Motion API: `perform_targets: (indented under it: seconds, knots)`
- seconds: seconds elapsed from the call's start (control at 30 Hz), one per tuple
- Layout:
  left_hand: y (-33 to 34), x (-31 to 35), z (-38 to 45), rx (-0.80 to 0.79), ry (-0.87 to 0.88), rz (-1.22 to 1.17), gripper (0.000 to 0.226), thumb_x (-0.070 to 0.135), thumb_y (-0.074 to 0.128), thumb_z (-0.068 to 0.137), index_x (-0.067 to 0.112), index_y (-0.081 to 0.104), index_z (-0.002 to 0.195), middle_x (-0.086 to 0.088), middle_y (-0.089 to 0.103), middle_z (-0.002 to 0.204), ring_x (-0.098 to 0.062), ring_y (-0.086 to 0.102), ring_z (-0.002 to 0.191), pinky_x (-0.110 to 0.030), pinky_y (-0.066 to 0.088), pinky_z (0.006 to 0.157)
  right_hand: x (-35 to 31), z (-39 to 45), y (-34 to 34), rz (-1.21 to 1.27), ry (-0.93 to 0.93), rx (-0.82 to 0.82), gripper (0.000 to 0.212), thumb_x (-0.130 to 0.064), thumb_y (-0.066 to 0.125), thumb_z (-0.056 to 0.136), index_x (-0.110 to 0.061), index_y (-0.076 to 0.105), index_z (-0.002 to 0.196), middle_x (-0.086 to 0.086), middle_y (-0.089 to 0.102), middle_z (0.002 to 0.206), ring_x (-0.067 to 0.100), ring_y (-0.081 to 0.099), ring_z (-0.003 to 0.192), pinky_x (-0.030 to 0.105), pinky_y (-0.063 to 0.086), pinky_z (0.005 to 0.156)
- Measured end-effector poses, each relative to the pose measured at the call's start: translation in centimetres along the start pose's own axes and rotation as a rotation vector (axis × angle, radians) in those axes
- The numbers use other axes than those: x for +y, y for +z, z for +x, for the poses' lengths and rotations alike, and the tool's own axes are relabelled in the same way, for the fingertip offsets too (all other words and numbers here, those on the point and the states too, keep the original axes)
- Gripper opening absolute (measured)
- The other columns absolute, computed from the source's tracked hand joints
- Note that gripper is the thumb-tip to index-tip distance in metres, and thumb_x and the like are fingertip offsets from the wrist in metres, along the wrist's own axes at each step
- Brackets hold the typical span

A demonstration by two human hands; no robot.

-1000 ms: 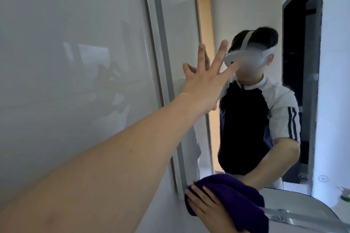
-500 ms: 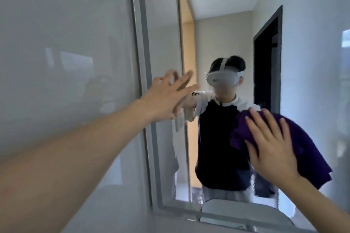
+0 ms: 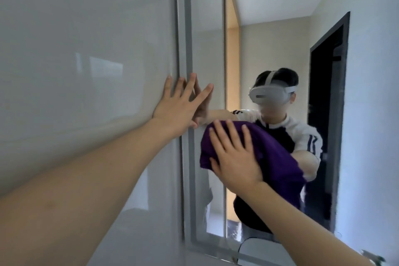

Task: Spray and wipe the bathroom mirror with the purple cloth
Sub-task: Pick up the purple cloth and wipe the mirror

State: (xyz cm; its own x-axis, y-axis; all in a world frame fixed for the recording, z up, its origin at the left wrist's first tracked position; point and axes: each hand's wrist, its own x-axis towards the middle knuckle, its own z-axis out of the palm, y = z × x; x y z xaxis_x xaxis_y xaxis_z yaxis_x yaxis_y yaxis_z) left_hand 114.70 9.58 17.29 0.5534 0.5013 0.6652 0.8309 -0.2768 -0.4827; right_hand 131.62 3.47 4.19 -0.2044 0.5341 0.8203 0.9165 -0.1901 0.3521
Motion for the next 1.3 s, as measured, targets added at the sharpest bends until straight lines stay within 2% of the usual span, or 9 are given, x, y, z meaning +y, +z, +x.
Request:
perform_targets:
  seconds: [0.2, 0.37, 0.5, 0.6, 0.8, 0.93, 1.03, 1.17, 1.3]
  knots:
    - [0.7, 0.6, -0.5, 0.015, 0.011, -0.017, 0.115, 0.064, 0.063, 0.089, 0.036, -0.024, 0.159, -0.016, -0.019, 0.171, -0.042, -0.004, 0.159, -0.064, -0.005, 0.125, -8.4, -0.1, 4.3, 0.026, -0.087, -0.055, 0.082, -0.037, 0.076, 0.079, -0.011, 0.047, 0.151, 0.010, 0.036, 0.165, 0.036, 0.030, 0.152, 0.055, -0.007, 0.124]
    - [0.9, 0.5, -0.2, 0.062, 0.010, -0.020, 0.120, 0.054, 0.074, 0.087, 0.037, -0.019, 0.161, -0.016, -0.009, 0.173, -0.043, 0.002, 0.159, -0.063, -0.001, 0.124, -11.0, -4.4, 6.9, 0.028, -0.065, -0.093, 0.083, -0.032, 0.072, 0.083, -0.009, 0.039, 0.156, 0.010, 0.028, 0.168, 0.034, 0.024, 0.154, 0.055, -0.010, 0.124]
    - [0.8, 0.5, 0.5, 0.077, 0.008, -0.004, 0.121, 0.055, 0.076, 0.086, 0.036, -0.017, 0.162, -0.017, -0.007, 0.173, -0.043, 0.004, 0.158, -0.062, 0.000, 0.125, -11.7, -11.1, 9.9, -0.030, -0.260, -0.258, 0.087, -0.037, 0.085, 0.071, -0.014, 0.052, 0.149, 0.008, 0.038, 0.164, 0.035, 0.023, 0.150, 0.055, -0.009, 0.125]
    - [0.5, 0.3, 0.8, 0.072, 0.009, -0.002, 0.120, 0.057, 0.073, 0.087, 0.037, -0.019, 0.161, -0.017, -0.011, 0.173, -0.043, 0.003, 0.159, -0.061, 0.001, 0.125, -10.8, -15.5, 11.1, -0.074, -0.432, -0.404, 0.091, -0.037, 0.095, 0.053, -0.018, 0.065, 0.137, 0.003, 0.054, 0.153, 0.030, 0.038, 0.143, 0.054, -0.007, 0.126]
    - [-0.3, 0.4, 0.2, 0.025, 0.013, -0.040, 0.119, 0.060, 0.069, 0.088, 0.037, -0.024, 0.159, -0.017, -0.016, 0.172, -0.043, 0.001, 0.159, -0.061, 0.002, 0.126, -4.3, -18.3, 8.9, -0.131, -0.517, -0.440, 0.094, -0.038, 0.094, 0.055, -0.021, 0.061, 0.141, 0.000, 0.053, 0.154, 0.026, 0.045, 0.145, 0.054, -0.013, 0.126]
    - [-0.8, 2.7, -1.5, 0.048, 0.084, -0.201, 0.109, 0.050, 0.070, 0.090, 0.039, -0.011, 0.162, -0.013, -0.016, 0.172, -0.039, -0.006, 0.159, -0.063, 0.001, 0.124, 6.0, -18.1, 4.4, -0.151, -0.534, -0.294, 0.092, -0.043, 0.086, 0.065, -0.016, 0.054, 0.147, 0.005, 0.047, 0.159, 0.031, 0.028, 0.148, 0.051, -0.004, 0.126]
    - [-1.1, 9.4, -4.2, 0.108, 0.250, -0.362, 0.111, 0.046, 0.072, 0.087, 0.040, -0.010, 0.162, -0.009, -0.026, 0.170, -0.038, -0.014, 0.158, -0.058, -0.008, 0.124, 14.9, -17.5, -0.1, -0.219, -0.569, -0.271, 0.088, -0.050, 0.072, 0.074, -0.016, 0.047, 0.151, 0.006, 0.040, 0.162, 0.031, 0.028, 0.151, 0.051, 0.008, 0.124]
    - [-4.4, 18.9, -4.4, 0.202, 0.360, -0.446, 0.116, 0.049, 0.076, 0.084, 0.037, -0.007, 0.164, -0.008, -0.030, 0.169, -0.037, -0.021, 0.157, -0.056, -0.017, 0.120, 24.3, -17.2, -5.2, -0.220, -0.334, -0.156, 0.073, -0.047, 0.056, 0.087, -0.015, 0.045, 0.152, 0.007, 0.034, 0.165, 0.032, 0.030, 0.151, 0.053, 0.015, 0.123]
    - [-8.0, 22.6, -1.4, 0.121, 0.304, -0.491, 0.123, 0.055, 0.077, 0.083, 0.040, -0.016, 0.162, -0.007, -0.037, 0.166, -0.046, -0.028, 0.153, -0.072, -0.004, 0.120, 28.8, -19.0, -7.7, -0.144, 0.314, 0.008, 0.067, -0.045, 0.044, 0.096, -0.010, 0.040, 0.154, 0.009, 0.029, 0.168, 0.036, 0.028, 0.153, 0.055, 0.014, 0.124]
